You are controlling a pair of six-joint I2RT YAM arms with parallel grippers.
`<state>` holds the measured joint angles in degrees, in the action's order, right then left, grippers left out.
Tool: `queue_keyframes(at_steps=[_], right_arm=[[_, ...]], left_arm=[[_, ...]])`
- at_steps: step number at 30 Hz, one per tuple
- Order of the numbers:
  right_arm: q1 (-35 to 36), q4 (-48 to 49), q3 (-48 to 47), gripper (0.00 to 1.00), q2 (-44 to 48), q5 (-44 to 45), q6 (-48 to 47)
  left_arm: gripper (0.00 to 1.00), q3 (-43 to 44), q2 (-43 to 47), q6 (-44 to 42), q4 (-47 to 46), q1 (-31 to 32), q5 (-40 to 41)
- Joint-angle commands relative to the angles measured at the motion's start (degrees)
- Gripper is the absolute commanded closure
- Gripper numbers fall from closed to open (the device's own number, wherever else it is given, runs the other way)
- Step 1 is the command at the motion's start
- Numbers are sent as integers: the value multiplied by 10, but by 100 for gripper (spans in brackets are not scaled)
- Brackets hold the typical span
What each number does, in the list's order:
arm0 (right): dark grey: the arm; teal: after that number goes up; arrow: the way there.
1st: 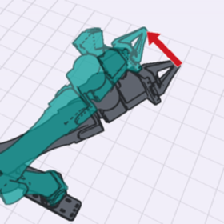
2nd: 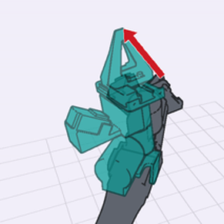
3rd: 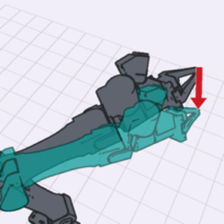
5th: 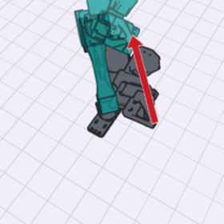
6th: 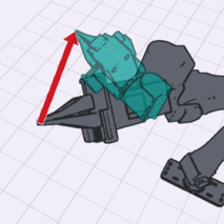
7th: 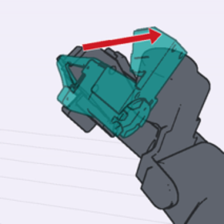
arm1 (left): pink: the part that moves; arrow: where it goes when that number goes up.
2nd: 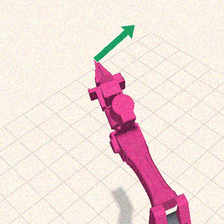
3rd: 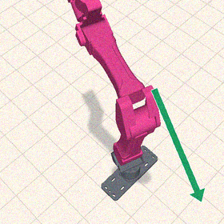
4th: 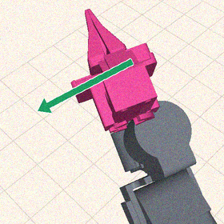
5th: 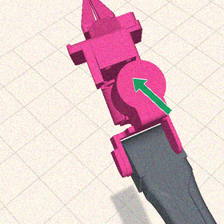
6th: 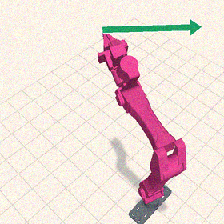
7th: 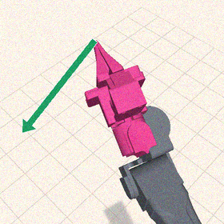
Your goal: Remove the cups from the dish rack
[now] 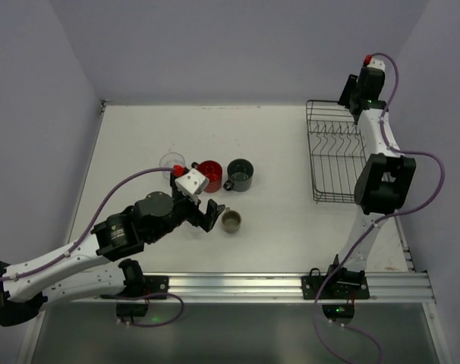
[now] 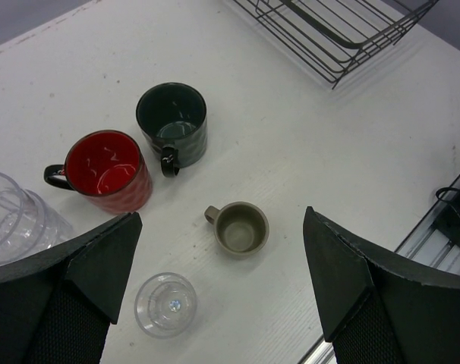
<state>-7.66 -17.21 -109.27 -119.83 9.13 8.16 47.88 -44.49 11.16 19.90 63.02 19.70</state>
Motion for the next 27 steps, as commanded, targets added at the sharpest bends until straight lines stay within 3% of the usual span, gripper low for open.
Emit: queue_keyframes(at_steps=[1,5,10,14,20,27], right_arm=[[1,73,65,57,90,-25,35],[49,168,209,57,238,-20,84],[111,262,414,58,387,-87,202],[116,360,544,58,504,-245,322],[119,468,689,58,641,-366,436],[119,563,848,58,775,-495,543]], left_arm=[[6,24,-12,10,-42,-3,-8],[6,43,-31,24,-57,-4,-30],[7,50,-45,60,-107,-4,-38],[8,86,-86,90,-151,-5,-102],[9,100,-147,127,-259,-29,-156],[14,104,-224,225,-351,-83,-288]])
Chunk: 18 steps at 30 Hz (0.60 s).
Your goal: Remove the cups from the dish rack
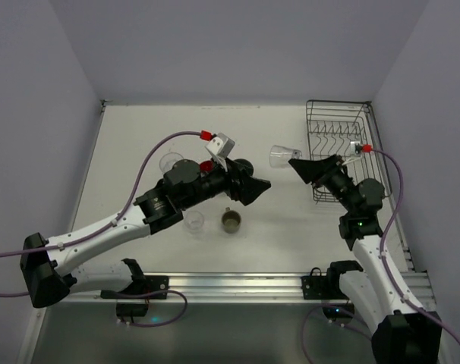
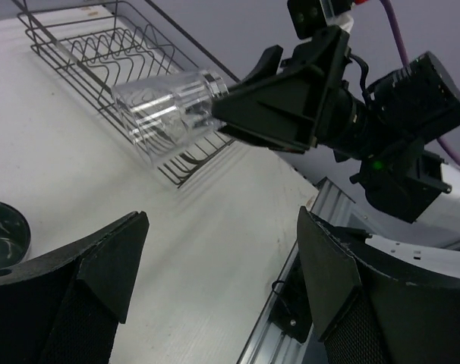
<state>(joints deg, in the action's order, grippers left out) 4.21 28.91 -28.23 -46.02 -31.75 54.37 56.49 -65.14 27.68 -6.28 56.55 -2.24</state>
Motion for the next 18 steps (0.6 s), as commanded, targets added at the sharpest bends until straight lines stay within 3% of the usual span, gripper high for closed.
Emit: queue_keyframes(at_steps=[1,11,18], right_arm=[[0,114,50,58,62,-101,88],[0,237,126,58,85,-155,179],[8,297,133,57,43,-171,215]], left_arm=[[15,15,-21,73,-106,-20,-73],[25,22,-55,117,-122,-24,-71],[35,23,-80,140,-166,-24,-128]])
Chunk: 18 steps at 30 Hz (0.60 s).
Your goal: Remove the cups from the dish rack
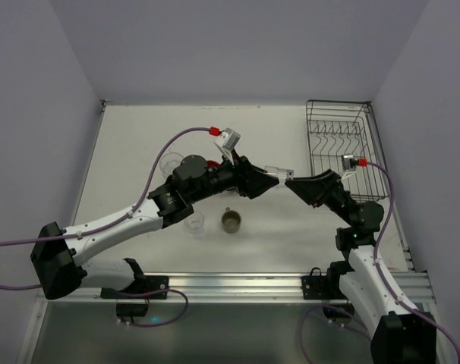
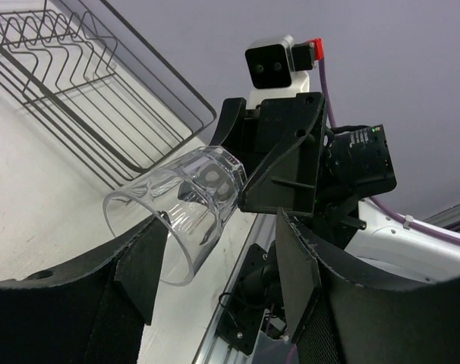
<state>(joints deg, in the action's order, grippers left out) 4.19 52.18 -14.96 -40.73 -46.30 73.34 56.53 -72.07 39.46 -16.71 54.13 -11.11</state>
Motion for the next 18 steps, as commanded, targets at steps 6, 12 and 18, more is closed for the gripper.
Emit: queue_keyframes(at_steps=[6,12,18], right_arm=[[52,65,3,57,-33,2,13],[65,75,7,23,-59,0,17],[66,-147,-10,1,12,14,-88]], left_arm=[[55,13,-16,35,-89,0,-59],[100,8,19,5,-41,0,-7],[100,100,65,-89,313,1,173]])
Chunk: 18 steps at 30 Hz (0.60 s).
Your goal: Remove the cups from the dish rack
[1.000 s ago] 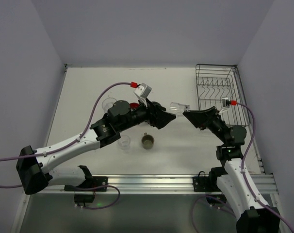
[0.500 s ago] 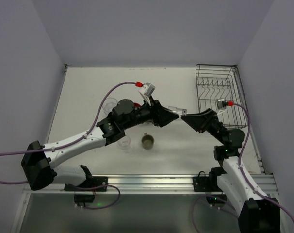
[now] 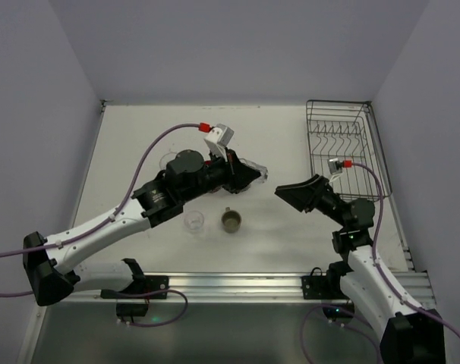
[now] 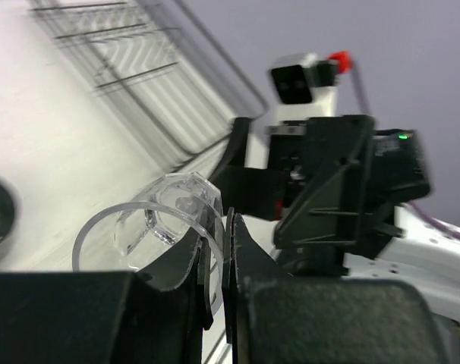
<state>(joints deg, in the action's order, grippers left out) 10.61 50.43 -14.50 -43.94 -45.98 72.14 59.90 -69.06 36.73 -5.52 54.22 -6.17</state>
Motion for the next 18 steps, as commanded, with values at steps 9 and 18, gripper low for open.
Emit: queue_keyframes(at_steps=[9,18], right_arm=[[1,-378,-38,1,160,103,-238],[5,-358,-13,1,152,95,-240]], left_arm=[[100,131,58,5,651,1,255],[100,51,36,26,637,1,259]])
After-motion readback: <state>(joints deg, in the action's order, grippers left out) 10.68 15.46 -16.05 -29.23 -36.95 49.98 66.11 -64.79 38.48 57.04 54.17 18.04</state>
